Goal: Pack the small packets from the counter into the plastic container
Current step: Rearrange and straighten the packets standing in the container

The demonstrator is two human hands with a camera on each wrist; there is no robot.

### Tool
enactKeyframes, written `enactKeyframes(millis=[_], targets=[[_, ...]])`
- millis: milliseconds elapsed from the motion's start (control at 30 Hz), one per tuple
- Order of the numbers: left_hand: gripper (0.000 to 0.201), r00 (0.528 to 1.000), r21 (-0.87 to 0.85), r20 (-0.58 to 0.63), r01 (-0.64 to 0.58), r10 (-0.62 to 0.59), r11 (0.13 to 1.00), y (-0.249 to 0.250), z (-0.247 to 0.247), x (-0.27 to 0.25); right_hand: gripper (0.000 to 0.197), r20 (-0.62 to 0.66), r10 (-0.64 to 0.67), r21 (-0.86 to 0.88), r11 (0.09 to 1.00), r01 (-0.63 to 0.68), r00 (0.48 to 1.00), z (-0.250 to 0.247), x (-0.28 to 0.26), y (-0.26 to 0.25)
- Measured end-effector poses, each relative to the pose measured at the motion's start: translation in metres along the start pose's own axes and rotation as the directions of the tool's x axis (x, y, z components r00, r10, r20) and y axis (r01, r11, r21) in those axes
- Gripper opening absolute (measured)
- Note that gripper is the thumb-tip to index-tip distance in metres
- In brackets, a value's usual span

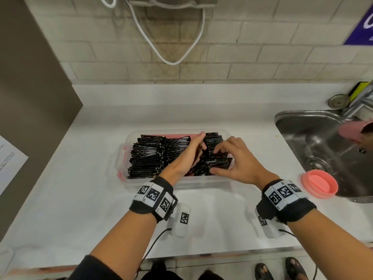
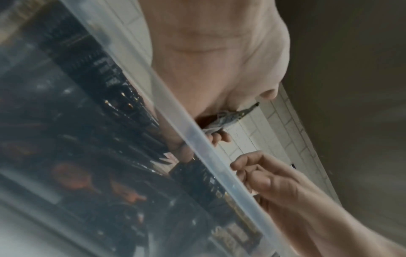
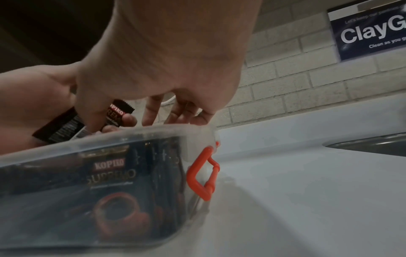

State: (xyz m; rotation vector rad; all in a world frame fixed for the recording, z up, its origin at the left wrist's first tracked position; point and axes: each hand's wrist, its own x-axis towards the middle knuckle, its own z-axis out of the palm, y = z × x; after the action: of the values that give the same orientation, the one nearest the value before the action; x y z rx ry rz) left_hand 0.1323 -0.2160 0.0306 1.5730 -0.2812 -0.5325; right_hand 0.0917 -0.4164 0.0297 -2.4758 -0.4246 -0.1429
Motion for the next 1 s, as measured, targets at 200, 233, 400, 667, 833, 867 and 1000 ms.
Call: enactKeyframes(millis=[200,233,400,667,833,867,1000], targets=[[0.016,0.999,-0.117,-0.046,-0.014,0.009,0.993,0.002,-0.005,-0.004,0.044,0.134,0.085,0.095,0.991,-0.099,0.987,-0.002,0.006,0.009],[0.016,0.998,-0.084,-0.058,-0.028,0.023,0.996,0.001,-0.005,-0.005,0.04,0.139,0.094,0.096,0.989,-0.108,0.986,-0.002,0.007,0.01],[0.026,0.99,0.005,-0.119,-0.079,0.079,0.997,0.003,-0.011,-0.006,0.021,0.123,0.118,0.11,0.985,-0.132,0.985,-0.002,0.009,0.011],[0.029,0.99,0.37,0.098,-0.133,0.104,0.92,-0.008,-0.011,-0.003,0.014,0.079,0.086,0.102,0.99,-0.094,0.993,-0.003,0.015,0.009],[0.037,0.996,0.546,0.061,-0.093,0.071,0.833,-0.014,0.006,0.001,0.015,0.04,0.131,0.247,0.959,-0.137,0.991,-0.005,0.016,0.011],[0.044,0.997,0.557,0.041,-0.075,0.063,0.827,-0.012,0.008,0.002,0.016,-0.011,0.142,0.271,0.953,-0.134,0.99,-0.004,0.016,0.011],[0.057,0.995,0.37,0.038,0.067,-0.088,0.926,-0.004,0.004,0.003,0.023,-0.12,0.136,0.189,0.976,-0.111,0.983,0.0,0.013,0.009]])
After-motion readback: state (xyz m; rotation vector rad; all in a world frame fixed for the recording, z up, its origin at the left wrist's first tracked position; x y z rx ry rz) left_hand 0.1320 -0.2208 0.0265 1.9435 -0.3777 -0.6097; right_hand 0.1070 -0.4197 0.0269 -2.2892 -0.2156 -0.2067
